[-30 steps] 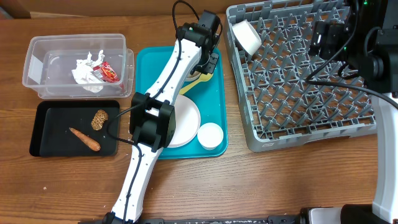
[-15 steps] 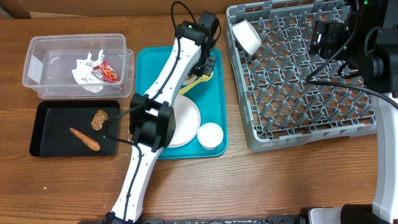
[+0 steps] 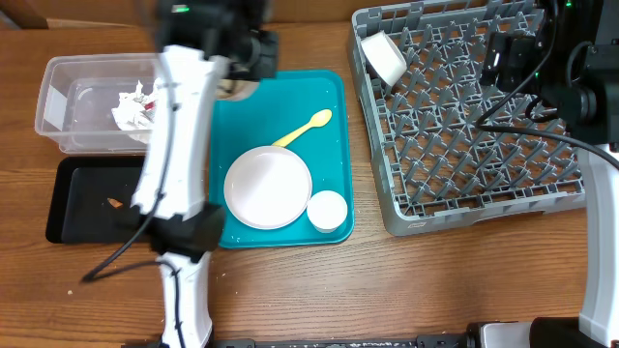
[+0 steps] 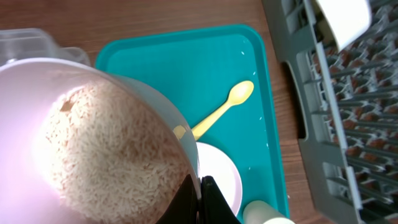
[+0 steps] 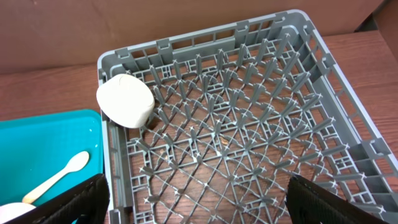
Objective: Sort waste into correct bins and load items into the dishwasher
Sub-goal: 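Carry the pink bowl left over the black tray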
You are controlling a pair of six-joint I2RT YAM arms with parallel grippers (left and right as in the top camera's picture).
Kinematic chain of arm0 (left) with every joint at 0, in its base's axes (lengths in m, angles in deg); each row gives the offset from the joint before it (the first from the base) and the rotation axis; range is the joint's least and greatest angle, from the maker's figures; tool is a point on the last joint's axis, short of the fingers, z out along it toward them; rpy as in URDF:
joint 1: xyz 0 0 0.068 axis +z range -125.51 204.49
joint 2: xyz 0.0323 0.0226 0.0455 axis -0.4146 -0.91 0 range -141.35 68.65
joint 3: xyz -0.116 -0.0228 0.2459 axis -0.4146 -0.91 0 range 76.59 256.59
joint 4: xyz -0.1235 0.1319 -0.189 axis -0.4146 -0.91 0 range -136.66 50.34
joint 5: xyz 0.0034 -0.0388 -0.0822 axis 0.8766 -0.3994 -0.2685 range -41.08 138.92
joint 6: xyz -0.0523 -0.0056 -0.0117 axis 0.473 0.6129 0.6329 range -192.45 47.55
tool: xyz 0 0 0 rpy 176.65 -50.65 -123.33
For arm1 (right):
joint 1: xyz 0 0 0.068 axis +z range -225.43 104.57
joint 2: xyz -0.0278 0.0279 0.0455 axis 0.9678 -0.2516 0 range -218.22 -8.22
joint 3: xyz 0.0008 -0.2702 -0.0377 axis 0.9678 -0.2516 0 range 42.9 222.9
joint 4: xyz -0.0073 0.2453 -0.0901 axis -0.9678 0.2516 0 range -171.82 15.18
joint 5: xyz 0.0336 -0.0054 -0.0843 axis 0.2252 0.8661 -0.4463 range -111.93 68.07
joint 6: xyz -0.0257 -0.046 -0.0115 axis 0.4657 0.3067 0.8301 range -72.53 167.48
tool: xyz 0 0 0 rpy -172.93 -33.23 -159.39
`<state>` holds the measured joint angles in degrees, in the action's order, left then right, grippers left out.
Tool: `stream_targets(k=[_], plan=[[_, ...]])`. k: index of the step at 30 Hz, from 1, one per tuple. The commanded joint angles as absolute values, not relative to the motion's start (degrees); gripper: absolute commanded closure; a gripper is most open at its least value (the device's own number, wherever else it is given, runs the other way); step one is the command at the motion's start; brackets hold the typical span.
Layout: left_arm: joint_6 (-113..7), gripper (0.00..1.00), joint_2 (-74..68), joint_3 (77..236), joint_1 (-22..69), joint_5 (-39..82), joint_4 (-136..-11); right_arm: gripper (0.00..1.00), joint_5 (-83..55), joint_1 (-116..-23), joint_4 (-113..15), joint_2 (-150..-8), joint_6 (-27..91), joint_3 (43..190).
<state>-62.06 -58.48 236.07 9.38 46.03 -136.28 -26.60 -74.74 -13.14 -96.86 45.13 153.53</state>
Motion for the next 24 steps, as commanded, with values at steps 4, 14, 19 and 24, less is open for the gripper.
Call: stream_targets(k=[4,14,19,24], plan=[[-63.0,0.96,-43.8,215.8,16.2,41.6,-136.5,0.07,-25.2,-74.9,-12.9,-96.9,44.8,153.9],[-73.3,0.96,-28.5,186.2,36.6,29.9,-133.8,0.07,-22.4,-74.9,-14.0,-97.0,44.8,153.9],[-85.1,0.96,-26.6,175.9,48.9,14.6,-130.0,0.07,-20.2,-74.8,-14.1,-97.0,44.8,153.9],[-90.7,0.96,-26.6,162.1,59.4,3.5,-121.6,0.07,-20.3,-74.8,-13.9,-97.0,44.8,153.9]])
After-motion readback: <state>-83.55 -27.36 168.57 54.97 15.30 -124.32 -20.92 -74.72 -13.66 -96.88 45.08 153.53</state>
